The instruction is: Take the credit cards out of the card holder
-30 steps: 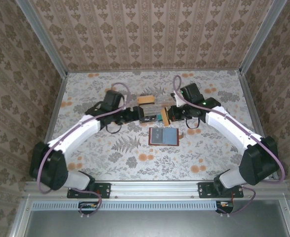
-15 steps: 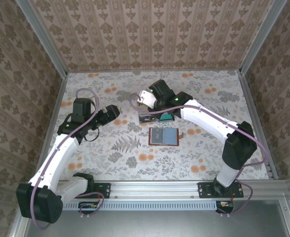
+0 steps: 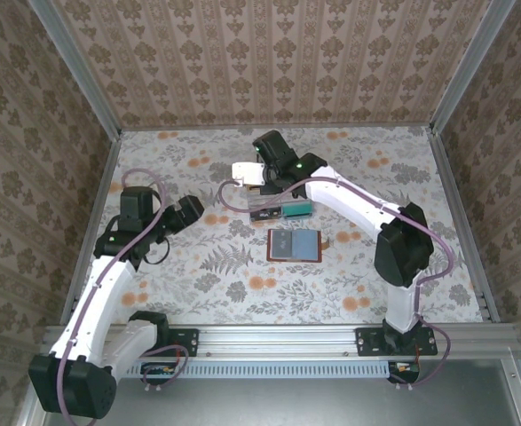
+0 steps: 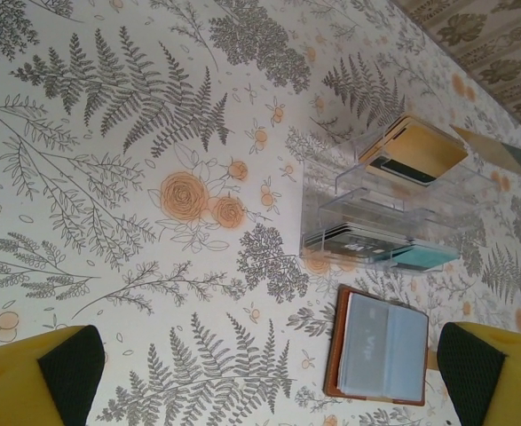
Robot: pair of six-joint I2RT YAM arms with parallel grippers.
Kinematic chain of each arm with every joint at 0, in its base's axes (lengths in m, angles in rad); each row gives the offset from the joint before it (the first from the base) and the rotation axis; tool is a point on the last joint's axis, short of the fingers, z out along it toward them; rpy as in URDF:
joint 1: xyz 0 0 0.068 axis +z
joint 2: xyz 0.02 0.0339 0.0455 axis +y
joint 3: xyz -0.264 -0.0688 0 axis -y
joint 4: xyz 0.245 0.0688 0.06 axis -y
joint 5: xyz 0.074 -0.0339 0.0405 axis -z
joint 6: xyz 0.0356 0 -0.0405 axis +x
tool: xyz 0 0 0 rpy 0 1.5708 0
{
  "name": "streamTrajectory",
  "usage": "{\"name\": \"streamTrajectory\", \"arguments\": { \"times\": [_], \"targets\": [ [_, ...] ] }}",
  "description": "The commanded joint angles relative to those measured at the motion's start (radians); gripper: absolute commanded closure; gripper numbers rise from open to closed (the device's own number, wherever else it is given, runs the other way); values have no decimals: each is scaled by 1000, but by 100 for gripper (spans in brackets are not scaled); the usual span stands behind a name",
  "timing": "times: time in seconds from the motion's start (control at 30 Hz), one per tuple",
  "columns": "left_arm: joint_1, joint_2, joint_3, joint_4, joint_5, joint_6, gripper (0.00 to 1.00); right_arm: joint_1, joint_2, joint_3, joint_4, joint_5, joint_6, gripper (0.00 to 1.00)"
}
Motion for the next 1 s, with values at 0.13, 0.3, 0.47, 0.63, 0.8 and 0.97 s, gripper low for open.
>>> {"name": "streamTrajectory", "arguments": {
  "times": [0.13,0.3,0.47,0.63,0.8,0.97],
  "targets": [
    [21,-8,0,-39,-20,8,0,-15,49,50,-73,-34,-72,100],
    [31,-6,-9,-39,-20,5,0,-14,35,28,-79,-35,-55,100],
    [39,-2,-17,-25,-10,2,0,-15,37,5,-66,-30,-61,100],
    [43,3,-15,-27,-4,1,0,-17,74,16,-52,-15,-60,100],
    [45,2,-17,-31,-1,2,0,-22,106,31,-55,-16,-54,100],
    [48,1,-19,-31,1,0,0,-26,116,32,-55,-22,-47,100]
  ]
}}
